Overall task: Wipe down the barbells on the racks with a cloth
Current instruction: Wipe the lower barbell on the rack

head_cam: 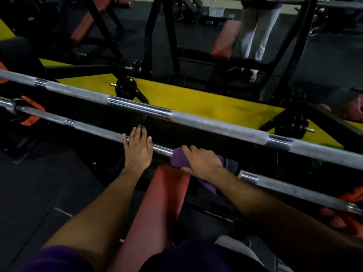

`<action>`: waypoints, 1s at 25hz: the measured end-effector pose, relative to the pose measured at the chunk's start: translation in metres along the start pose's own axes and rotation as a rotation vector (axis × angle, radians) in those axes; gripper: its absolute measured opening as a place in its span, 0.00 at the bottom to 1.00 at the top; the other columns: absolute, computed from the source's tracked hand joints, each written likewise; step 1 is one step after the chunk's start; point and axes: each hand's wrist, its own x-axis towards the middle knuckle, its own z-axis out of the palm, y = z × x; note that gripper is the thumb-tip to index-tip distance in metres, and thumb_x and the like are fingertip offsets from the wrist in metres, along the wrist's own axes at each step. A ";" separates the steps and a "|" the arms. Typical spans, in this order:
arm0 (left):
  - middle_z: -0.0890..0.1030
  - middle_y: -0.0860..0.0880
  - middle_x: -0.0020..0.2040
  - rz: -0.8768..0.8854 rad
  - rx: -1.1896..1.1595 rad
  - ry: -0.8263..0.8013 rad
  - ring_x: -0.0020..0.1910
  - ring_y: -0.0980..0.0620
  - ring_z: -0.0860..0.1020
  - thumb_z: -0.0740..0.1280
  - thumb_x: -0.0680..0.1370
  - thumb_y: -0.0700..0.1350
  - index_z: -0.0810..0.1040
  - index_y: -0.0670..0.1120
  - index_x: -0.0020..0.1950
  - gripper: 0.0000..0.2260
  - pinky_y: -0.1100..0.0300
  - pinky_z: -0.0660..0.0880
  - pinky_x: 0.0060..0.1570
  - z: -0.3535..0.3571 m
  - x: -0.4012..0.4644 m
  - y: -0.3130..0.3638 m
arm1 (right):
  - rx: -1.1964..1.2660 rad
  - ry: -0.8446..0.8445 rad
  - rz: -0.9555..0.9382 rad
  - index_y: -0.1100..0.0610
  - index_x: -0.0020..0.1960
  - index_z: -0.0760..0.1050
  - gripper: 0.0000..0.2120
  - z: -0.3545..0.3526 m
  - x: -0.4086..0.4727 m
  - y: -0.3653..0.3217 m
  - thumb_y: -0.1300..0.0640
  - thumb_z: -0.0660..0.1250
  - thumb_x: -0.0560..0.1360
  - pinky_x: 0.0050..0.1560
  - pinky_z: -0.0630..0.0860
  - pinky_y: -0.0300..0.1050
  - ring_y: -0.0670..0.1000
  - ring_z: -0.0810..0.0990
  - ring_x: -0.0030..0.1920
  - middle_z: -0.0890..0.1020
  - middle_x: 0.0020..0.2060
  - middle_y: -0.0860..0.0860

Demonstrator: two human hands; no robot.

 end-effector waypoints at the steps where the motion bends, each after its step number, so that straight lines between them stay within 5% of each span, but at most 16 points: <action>1: 0.62 0.43 0.80 -0.002 0.001 0.010 0.81 0.46 0.55 0.43 0.83 0.54 0.62 0.42 0.80 0.29 0.40 0.44 0.78 0.000 0.000 0.000 | -0.001 0.001 -0.007 0.53 0.77 0.57 0.38 0.002 -0.012 0.011 0.35 0.65 0.76 0.43 0.78 0.53 0.59 0.81 0.53 0.76 0.60 0.56; 9: 0.61 0.42 0.80 -0.057 -0.030 0.033 0.81 0.46 0.54 0.44 0.83 0.55 0.60 0.40 0.80 0.30 0.41 0.45 0.77 0.005 -0.003 0.006 | 0.014 -0.161 0.108 0.47 0.80 0.51 0.38 0.005 -0.138 0.124 0.32 0.59 0.77 0.51 0.78 0.52 0.54 0.78 0.61 0.71 0.66 0.49; 19: 0.59 0.41 0.81 -0.053 0.000 -0.051 0.81 0.44 0.52 0.40 0.82 0.58 0.60 0.41 0.80 0.33 0.39 0.46 0.77 -0.003 -0.001 0.002 | 0.033 -0.030 -0.162 0.59 0.78 0.56 0.38 -0.009 0.034 -0.011 0.45 0.68 0.76 0.45 0.78 0.53 0.60 0.83 0.51 0.75 0.61 0.58; 25: 0.59 0.40 0.81 -0.046 -0.027 0.002 0.81 0.44 0.52 0.41 0.83 0.57 0.61 0.41 0.80 0.32 0.40 0.45 0.77 0.002 -0.001 0.002 | 0.117 -0.117 -0.182 0.52 0.81 0.47 0.44 -0.002 -0.019 0.049 0.41 0.68 0.75 0.51 0.78 0.55 0.59 0.80 0.56 0.71 0.64 0.56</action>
